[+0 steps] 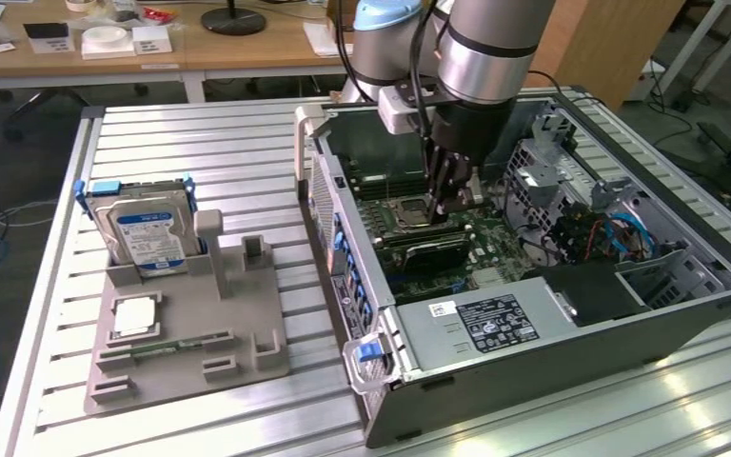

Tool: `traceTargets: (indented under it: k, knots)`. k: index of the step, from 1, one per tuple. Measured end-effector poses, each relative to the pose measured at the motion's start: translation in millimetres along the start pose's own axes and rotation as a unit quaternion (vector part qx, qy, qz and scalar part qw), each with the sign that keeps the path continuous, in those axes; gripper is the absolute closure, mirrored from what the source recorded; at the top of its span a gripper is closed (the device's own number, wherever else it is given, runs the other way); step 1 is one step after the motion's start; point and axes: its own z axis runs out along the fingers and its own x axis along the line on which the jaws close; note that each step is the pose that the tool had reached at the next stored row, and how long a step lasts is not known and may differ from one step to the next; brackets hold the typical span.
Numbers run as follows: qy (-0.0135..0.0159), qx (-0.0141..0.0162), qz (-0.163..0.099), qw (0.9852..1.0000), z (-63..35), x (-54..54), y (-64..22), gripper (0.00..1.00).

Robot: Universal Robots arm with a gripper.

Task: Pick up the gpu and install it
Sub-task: 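Press down on the gpu until it lock into place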

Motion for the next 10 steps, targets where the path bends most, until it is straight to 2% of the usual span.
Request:
traceTargets:
  k: [10]
  knots:
    - [0.0000,0.0000,0.000,1.0000,2.0,0.0,0.1,0.89]
